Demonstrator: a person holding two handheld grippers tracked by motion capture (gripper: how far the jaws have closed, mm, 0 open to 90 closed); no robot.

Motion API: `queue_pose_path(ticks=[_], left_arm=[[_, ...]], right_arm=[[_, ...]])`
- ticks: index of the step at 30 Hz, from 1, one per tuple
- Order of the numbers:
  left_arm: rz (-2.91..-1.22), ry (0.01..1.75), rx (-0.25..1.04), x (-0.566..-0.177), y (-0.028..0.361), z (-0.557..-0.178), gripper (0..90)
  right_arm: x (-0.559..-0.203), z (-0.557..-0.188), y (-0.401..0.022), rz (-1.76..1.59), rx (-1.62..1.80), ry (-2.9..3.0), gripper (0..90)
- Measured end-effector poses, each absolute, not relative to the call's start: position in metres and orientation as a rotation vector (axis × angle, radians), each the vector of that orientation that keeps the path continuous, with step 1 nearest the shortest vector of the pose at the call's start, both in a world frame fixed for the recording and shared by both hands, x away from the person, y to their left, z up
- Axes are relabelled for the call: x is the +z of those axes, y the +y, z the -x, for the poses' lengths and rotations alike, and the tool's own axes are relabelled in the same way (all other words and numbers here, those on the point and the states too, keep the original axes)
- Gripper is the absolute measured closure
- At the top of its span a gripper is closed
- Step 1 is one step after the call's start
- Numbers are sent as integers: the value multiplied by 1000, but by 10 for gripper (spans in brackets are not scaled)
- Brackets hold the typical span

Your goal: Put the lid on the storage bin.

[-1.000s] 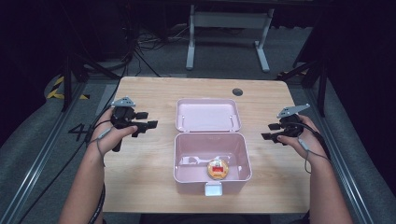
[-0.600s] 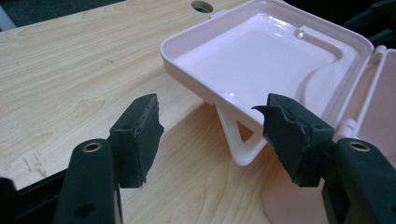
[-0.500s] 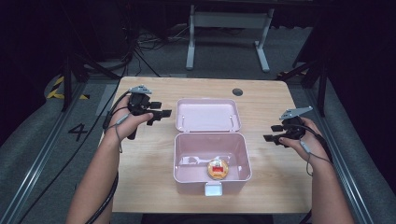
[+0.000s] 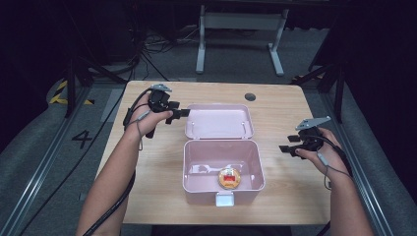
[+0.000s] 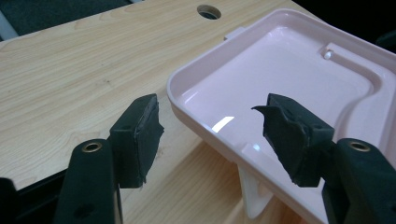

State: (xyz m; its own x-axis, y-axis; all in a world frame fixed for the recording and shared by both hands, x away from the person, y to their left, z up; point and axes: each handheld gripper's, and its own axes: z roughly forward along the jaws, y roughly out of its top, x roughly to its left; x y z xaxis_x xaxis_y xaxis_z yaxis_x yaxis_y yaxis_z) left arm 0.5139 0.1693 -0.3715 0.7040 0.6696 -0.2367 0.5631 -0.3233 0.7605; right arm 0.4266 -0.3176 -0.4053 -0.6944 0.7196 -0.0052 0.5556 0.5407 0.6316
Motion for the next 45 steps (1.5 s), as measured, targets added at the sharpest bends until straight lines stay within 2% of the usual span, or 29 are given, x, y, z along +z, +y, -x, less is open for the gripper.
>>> queue_pose_path(ticks=[15, 18, 32, 37, 42, 45], left_arm=[[-2036, 1022, 111, -392, 151, -543, 401], [-2061, 1012, 88, -395, 149, -547, 444], [-2067, 1013, 38, -403, 140, -556, 536], [-2076, 1028, 30, -405, 137, -556, 582], [-2050, 1059, 56, -400, 140, -558, 706], [-2055, 1059, 69, -396, 141, -557, 743]], right_arm=[[-409, -415, -324, -1095, 864, 2497, 411], [-410, -414, -325, -1101, 863, 2496, 410], [-411, -412, -323, -1090, 853, 2506, 403], [-411, -412, -323, -1089, 862, 2503, 402], [-411, -412, -322, -1087, 863, 2504, 401], [-411, -412, -321, -1084, 861, 2505, 400]])
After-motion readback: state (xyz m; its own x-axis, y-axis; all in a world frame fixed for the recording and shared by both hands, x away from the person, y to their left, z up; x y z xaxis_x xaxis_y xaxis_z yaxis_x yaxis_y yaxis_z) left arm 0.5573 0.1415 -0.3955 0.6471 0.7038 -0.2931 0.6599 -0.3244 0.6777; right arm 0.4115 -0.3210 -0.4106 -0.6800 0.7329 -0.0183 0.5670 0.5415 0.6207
